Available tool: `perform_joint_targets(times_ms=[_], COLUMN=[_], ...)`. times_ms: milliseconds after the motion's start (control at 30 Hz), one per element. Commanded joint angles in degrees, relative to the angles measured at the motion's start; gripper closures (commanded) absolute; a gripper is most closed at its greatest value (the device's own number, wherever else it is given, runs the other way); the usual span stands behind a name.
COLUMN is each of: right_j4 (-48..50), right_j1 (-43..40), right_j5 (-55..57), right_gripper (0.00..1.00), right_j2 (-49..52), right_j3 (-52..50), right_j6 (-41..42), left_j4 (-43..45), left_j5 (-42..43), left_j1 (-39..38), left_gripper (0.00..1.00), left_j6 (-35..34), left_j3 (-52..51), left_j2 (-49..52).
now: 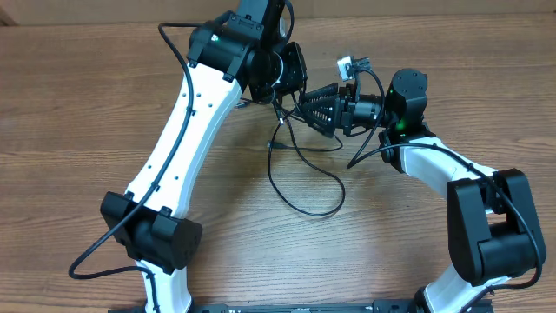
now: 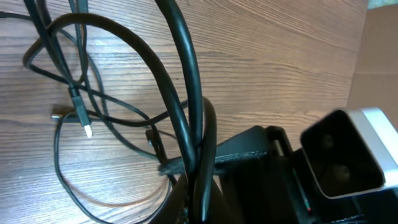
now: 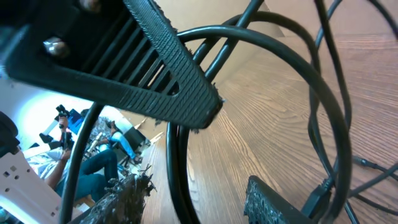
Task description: Untangle cables
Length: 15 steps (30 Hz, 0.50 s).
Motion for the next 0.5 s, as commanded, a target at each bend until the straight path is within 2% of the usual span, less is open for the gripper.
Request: perform_joint_targets(times_ms=[0, 133, 200, 300, 467], right_j4=[0.3, 0.3, 0.3, 0.3, 0.3], right_j1=[-0.2, -0.5, -0.4, -0.3, -0.3], right_j5=[0.5, 0.5, 0.5, 0.5, 0.5], right_gripper=[0.50, 0.58, 0.58, 0.44, 0.42], right_j2=[-1.1, -1.1, -1.1, -1.1, -1.1], right_j3=[0.7, 0.7, 0.7, 0.7, 0.7], right_j6=[-0.5, -0.5, -0.5, -0.5, -0.5], left_j4=[-1.0, -2.7, -2.3, -1.0, 1.0], left_j5=[-0.4, -0.4, 0.1, 1.1, 0.8], left_j1=[1.9, 2.8, 2.7, 1.7, -0.2], left_gripper=[0.96, 0.96, 0.96, 0.96, 0.96], left_j6=[1.4, 1.4, 1.3, 1.3, 0.9], left_j3=[0.0, 0.0, 0.0, 0.0, 0.0], left_j2=[-0.3, -0.3, -0.3, -0.3, -0.3])
